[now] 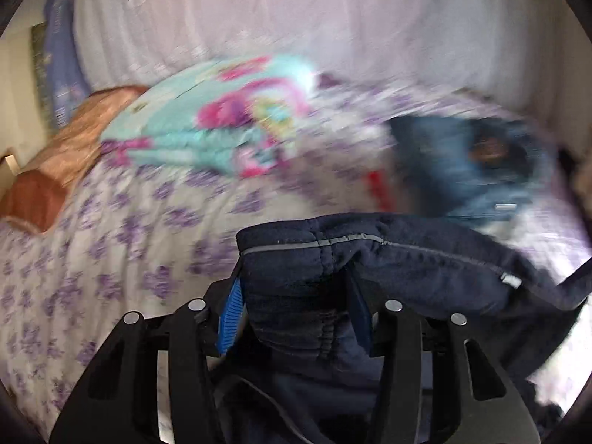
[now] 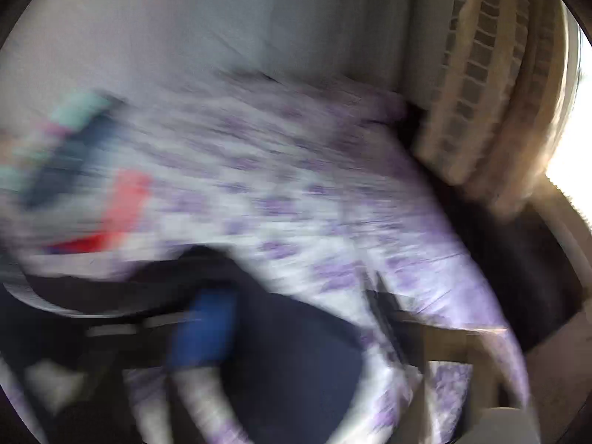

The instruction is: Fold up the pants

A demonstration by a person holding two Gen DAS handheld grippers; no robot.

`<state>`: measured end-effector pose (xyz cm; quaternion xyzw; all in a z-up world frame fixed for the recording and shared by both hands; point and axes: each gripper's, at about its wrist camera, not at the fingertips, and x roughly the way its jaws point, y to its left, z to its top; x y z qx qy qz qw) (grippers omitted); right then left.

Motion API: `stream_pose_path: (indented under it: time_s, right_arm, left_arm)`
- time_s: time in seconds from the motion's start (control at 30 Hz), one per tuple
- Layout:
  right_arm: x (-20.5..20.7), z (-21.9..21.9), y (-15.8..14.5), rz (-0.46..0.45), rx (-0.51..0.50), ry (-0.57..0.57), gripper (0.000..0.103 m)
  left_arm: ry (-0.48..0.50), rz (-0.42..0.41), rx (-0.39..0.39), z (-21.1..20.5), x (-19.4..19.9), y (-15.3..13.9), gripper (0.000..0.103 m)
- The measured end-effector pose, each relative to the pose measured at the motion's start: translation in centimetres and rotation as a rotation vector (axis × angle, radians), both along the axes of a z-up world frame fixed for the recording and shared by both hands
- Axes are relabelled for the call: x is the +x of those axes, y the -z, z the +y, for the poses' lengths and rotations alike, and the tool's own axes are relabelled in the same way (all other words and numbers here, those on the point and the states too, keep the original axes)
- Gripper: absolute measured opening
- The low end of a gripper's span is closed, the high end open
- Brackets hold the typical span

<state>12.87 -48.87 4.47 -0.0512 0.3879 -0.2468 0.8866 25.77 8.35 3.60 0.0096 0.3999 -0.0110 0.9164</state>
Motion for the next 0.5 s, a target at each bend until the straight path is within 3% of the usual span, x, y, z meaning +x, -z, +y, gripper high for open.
stream_pose_path:
  time_s: [0.1,0.3,0.5]
  right_arm:
    - [2.5,-1.1,2.4,0.070,0.014,0.034,0.095]
    - [-3.9,-3.1,2.6,-0.030,0.056,-0.018,0.096]
    - [-2.6,-7.2,4.9,-0.040,0.137,-0.003,0.095]
  left_arm:
    - [-0.046,0.117,-0.001,0.9,2.2,2.9,0.051]
    - [0.004,0.029,0.122,0.3,-0.1,1.2,0.067]
    - [0.040,0.051,0.118,-0.9,-1.7,0.9,0.069]
